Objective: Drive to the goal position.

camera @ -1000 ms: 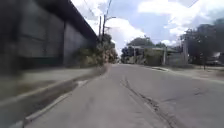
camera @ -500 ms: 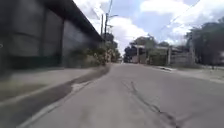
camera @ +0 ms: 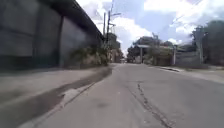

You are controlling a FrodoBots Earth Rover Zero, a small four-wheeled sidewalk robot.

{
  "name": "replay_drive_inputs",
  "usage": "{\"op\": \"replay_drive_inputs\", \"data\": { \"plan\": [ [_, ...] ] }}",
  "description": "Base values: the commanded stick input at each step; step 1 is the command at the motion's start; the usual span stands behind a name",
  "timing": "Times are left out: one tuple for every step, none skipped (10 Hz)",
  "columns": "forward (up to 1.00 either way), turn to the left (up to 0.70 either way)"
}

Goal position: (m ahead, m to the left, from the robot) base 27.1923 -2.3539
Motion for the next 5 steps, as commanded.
{"op": "replay_drive_inputs", "data": {
  "plan": [
    [1.00,0.00],
    [1.00,0.00],
    [1.00,-0.01],
    [1.00,-0.06],
    [1.00,-0.26]
  ]
}}
